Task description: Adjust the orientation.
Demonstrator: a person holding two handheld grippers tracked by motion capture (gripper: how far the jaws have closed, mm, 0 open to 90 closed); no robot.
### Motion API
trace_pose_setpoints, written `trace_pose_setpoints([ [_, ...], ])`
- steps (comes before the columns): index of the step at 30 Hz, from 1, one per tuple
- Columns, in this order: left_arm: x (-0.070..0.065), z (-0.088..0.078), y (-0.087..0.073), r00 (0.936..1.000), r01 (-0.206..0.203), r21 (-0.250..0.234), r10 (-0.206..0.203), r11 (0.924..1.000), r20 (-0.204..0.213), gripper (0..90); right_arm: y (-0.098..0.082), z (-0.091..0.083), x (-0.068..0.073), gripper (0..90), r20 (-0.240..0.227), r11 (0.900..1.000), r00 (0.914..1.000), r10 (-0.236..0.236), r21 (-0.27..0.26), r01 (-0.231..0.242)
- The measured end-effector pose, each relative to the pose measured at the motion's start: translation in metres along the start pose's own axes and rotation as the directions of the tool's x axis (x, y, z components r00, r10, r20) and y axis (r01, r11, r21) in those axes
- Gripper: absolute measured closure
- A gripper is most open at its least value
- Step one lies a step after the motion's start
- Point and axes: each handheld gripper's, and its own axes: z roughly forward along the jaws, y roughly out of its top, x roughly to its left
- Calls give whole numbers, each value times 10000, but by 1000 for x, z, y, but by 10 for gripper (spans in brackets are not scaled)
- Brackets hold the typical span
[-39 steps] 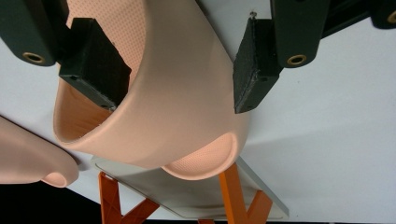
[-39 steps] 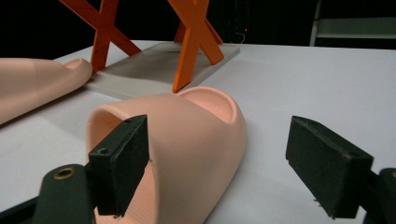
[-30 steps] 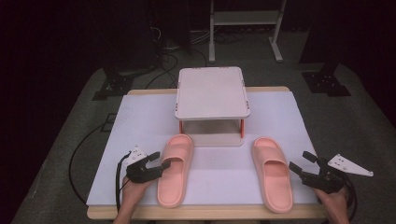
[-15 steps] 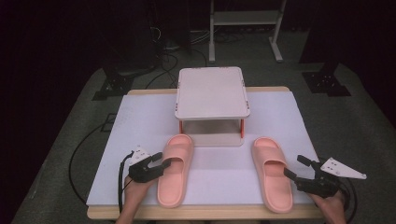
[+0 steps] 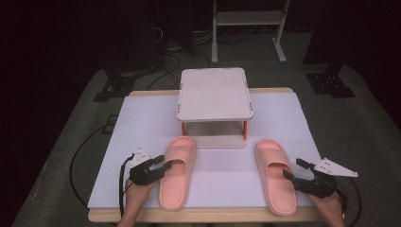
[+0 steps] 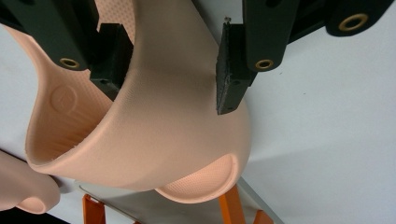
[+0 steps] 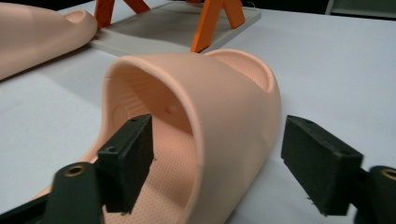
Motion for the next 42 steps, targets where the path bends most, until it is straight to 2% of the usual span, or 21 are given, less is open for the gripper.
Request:
trace_pose_setpoints([
  [13,0,0,-1,9999,92,-19,-92,10000,-90,561,5,18,5,450,606,9973,9979,-211,716,167],
  [21,0,0,-1,9998,103,-21,-103,9999,-158,583,6,21,5,554,1082,9962,9935,-349,826,260],
  [26,1,-1,-1,9996,206,-45,-207,9998,-178,594,6,21,7,596,1287,9957,9902,-538,817,435],
  [29,1,-1,-1,9993,348,-120,-350,9993,-150,595,7,20,7,627,1429,9958,9885,-498,832,382],
  [37,0,-3,0,9993,310,-152,-313,9994,-224,604,8,19,8,647,1521,9955,9867,-576,829,453],
  [42,1,-4,0,9988,396,-196,-401,9990,-268,618,9,17,10,691,1531,9942,9853,-763,871,635],
])
